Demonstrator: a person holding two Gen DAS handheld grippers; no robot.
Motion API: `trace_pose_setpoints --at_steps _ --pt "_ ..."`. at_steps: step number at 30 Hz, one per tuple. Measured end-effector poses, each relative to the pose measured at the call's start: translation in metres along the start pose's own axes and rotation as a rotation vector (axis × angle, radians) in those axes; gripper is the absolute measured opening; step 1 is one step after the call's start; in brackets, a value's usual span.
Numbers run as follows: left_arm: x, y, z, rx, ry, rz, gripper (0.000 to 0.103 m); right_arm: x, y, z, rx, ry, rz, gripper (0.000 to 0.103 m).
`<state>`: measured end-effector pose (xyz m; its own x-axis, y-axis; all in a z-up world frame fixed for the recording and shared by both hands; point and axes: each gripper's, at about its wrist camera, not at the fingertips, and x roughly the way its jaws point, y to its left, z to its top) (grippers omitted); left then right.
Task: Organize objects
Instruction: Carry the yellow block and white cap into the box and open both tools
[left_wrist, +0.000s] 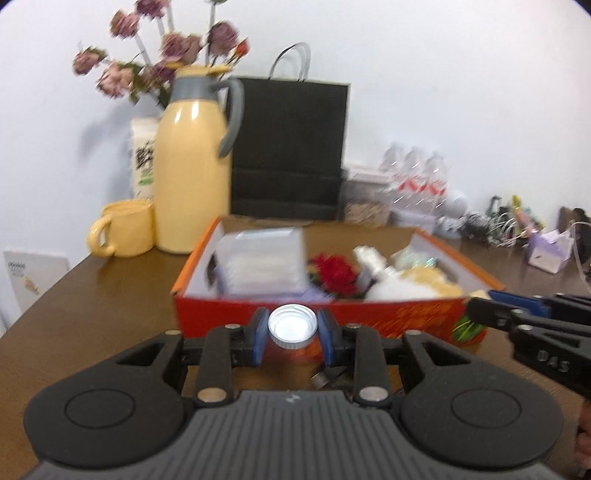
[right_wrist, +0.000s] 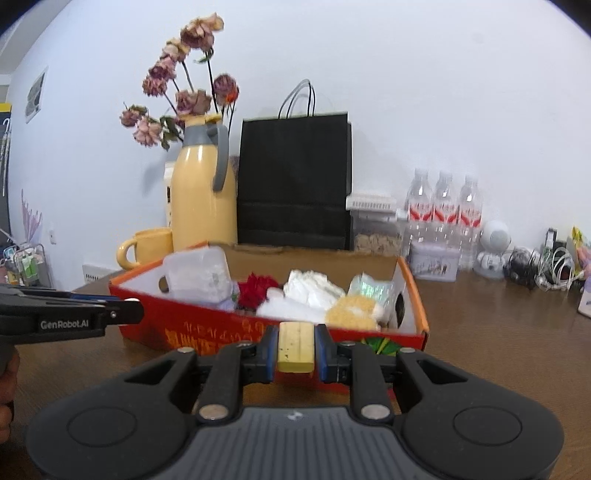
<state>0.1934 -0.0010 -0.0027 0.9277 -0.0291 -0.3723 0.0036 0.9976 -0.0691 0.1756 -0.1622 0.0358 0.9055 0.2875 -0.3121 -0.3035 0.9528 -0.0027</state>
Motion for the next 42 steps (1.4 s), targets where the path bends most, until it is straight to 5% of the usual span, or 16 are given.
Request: trace_pose_setpoints --at_steps 10,20,36,37,40,41,42 --pt "0.012 -0.025 0.047 0.014 -0.081 -0.034 0.029 -0.001 -0.003 0.040 0.023 -0.074 -0.001 0.020" --pt "0.065 -0.036 0.072 -0.005 -0.095 0.003 0.029 0.057 -0.013 0.068 0.051 -0.056 -0.052 0.020" --pt "0.094 -0.039 0.059 0.042 -0.084 0.031 0.031 0.095 -0.025 0.041 0.074 0.039 -0.050 0.020" --pt "0.093 -0.039 0.059 0.044 -0.087 0.035 0.040 0.095 -0.026 0.041 0.077 0.040 -0.046 0.020" --pt "0.091 -0.038 0.059 0.043 -0.108 0.061 0.091 0.093 -0.028 0.040 0.086 0.043 -0.050 0.024" --pt "0.089 -0.038 0.058 0.040 -0.125 0.073 0.103 0.093 -0.029 0.040 0.090 0.043 -0.054 0.030" --pt "0.086 -0.038 0.058 0.035 -0.149 0.084 0.103 0.092 -0.031 0.040 0.096 0.041 -0.053 0.044"
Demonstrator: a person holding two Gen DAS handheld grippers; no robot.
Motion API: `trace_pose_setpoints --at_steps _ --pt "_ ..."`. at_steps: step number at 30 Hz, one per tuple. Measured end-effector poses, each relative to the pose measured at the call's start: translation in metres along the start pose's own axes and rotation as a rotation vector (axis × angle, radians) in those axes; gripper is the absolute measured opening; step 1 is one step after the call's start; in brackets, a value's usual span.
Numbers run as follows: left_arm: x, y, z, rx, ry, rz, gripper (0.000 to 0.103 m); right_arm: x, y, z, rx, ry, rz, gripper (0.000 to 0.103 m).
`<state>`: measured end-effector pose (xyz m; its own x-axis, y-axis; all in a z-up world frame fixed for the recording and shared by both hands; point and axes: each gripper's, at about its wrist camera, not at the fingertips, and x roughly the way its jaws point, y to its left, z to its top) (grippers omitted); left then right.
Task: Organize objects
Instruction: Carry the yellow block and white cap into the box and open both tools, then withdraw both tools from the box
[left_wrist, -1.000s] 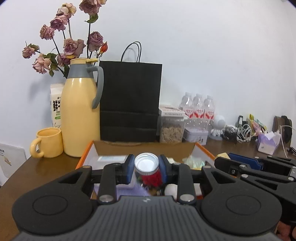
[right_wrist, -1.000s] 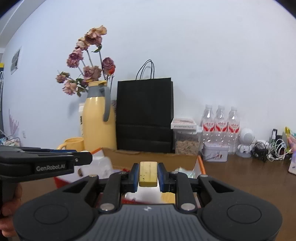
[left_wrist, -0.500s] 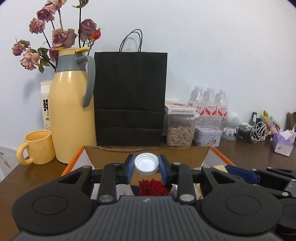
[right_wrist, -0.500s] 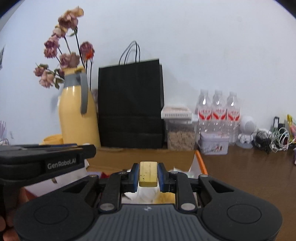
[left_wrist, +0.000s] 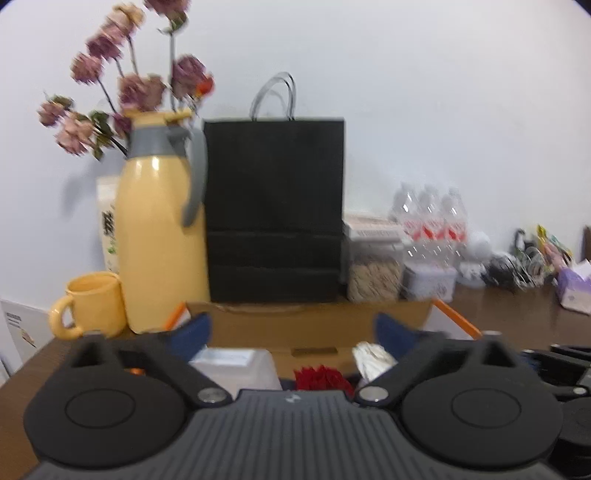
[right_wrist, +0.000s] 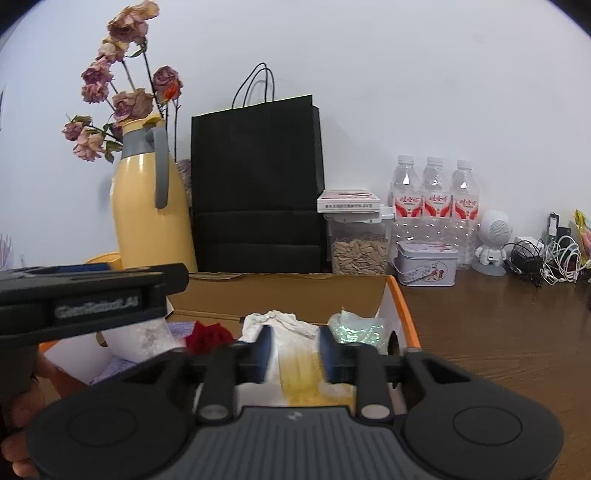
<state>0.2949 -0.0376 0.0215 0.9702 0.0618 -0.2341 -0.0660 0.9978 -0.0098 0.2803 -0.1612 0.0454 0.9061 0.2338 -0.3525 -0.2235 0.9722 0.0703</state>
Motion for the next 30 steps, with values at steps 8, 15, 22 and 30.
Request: trace_pose_setpoints --at_steps 8,15,22,30 --pt "-0.003 0.001 0.003 -0.014 -0.009 0.014 0.103 -0.008 0.000 0.001 0.004 -0.053 -0.016 0.103" --pt "-0.003 0.000 0.001 -0.014 -0.007 0.002 0.103 -0.009 0.001 0.002 -0.002 -0.051 -0.015 0.103" --pt "-0.006 -0.001 0.002 -0.022 -0.013 0.002 0.103 -0.013 0.002 0.002 -0.004 -0.059 -0.017 0.103" --pt "-0.022 0.002 0.009 -0.033 -0.034 -0.028 0.103 -0.025 0.004 0.004 -0.016 -0.073 -0.017 0.103"
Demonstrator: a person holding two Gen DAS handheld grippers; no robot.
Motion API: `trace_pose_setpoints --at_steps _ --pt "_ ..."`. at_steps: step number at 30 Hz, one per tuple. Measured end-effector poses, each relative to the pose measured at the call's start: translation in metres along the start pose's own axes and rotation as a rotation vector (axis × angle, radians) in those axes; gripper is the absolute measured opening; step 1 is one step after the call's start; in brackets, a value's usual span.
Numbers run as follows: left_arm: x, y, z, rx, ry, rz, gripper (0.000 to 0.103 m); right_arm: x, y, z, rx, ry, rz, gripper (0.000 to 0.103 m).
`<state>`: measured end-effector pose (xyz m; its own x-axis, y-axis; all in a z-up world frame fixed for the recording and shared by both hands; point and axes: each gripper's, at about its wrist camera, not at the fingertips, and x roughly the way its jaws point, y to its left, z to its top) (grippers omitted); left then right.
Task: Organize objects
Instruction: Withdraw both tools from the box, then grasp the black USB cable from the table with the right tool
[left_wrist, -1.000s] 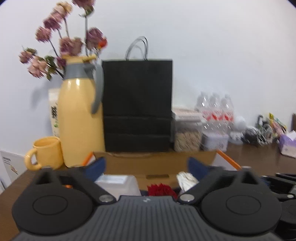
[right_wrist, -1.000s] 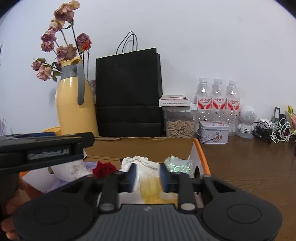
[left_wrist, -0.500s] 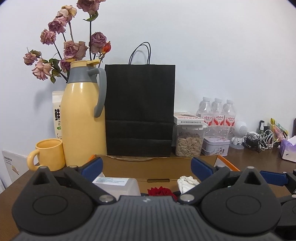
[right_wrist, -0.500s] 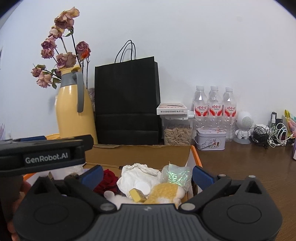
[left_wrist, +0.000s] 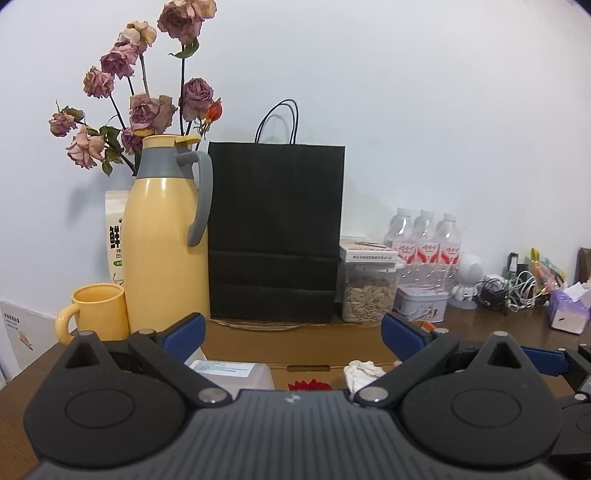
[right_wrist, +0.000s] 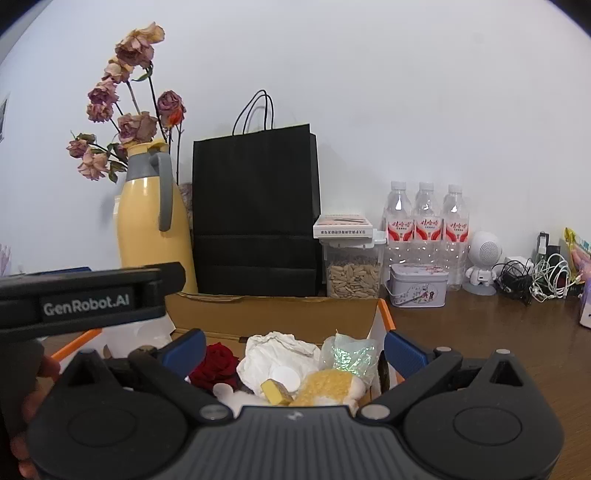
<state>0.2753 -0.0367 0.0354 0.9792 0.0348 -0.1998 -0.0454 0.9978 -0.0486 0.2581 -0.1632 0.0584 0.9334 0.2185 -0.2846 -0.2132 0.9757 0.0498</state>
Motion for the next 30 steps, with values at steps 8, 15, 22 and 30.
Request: trace_pose_setpoints --at_steps 8,15,22,30 --pt "-0.037 0.012 0.004 -0.016 -0.013 -0.032 0.103 -0.025 0.004 0.000 -0.037 -0.029 0.011 0.103" --pt "-0.074 0.031 0.003 -0.025 -0.009 -0.028 0.103 -0.047 0.007 -0.007 -0.074 -0.010 0.027 0.103" --pt "-0.102 0.055 -0.008 0.008 0.055 0.014 0.103 -0.068 0.011 -0.030 -0.136 0.092 0.076 0.103" --pt "-0.128 0.074 -0.029 0.043 0.128 0.059 0.103 -0.093 0.021 -0.059 -0.183 0.190 0.113 0.103"
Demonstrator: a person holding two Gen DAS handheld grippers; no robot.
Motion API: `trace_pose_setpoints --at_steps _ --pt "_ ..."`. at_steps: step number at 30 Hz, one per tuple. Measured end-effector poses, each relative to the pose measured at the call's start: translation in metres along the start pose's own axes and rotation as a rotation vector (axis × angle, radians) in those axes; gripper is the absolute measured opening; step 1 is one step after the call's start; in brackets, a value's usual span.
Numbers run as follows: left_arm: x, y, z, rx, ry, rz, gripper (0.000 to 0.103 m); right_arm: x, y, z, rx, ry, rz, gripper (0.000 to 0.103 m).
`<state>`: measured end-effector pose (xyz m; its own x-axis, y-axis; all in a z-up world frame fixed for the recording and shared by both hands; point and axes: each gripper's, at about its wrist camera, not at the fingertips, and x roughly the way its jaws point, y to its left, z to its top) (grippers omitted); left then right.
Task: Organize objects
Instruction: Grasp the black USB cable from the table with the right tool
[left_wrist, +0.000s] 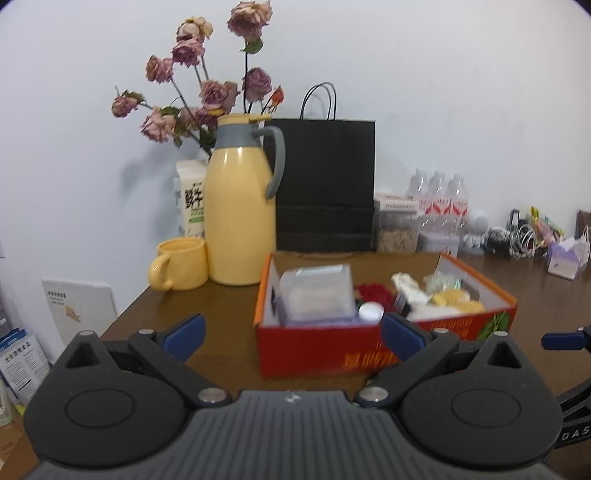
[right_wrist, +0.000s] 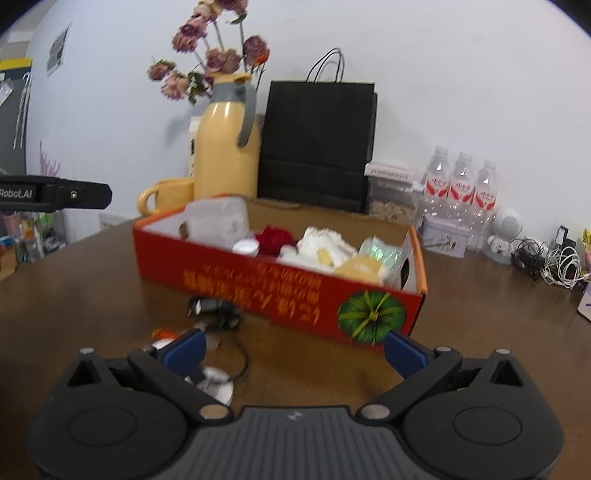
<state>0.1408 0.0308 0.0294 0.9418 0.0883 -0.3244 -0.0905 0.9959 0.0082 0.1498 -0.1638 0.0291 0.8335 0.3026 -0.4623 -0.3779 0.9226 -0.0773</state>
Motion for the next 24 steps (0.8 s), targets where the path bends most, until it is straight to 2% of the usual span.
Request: trace_pose_setpoints --at_steps 9,15,18,20,24 --pt "-0.016 0.009 -0.026 0.008 0.071 0.010 0.103 -0.001 0.017 -0.012 -0.022 0.064 0.045 0.102" --pt "-0.022 0.015 -0.036 -0.014 0.101 0.021 0.103 0.033 0.030 -0.002 -0.050 0.140 0.088 0.089" --pt "-0.024 0.018 -0.040 -0.025 0.108 0.026 0.103 0.052 0.033 0.001 -0.033 0.184 0.112 0.068" --pt "-0.025 0.020 -0.042 -0.033 0.114 0.027 0.103 0.057 0.031 0.002 0.004 0.192 0.136 0.049" --pt "-0.022 0.020 -0.044 -0.041 0.123 0.020 0.103 0.051 0.030 -0.001 0.021 0.183 0.149 0.041"
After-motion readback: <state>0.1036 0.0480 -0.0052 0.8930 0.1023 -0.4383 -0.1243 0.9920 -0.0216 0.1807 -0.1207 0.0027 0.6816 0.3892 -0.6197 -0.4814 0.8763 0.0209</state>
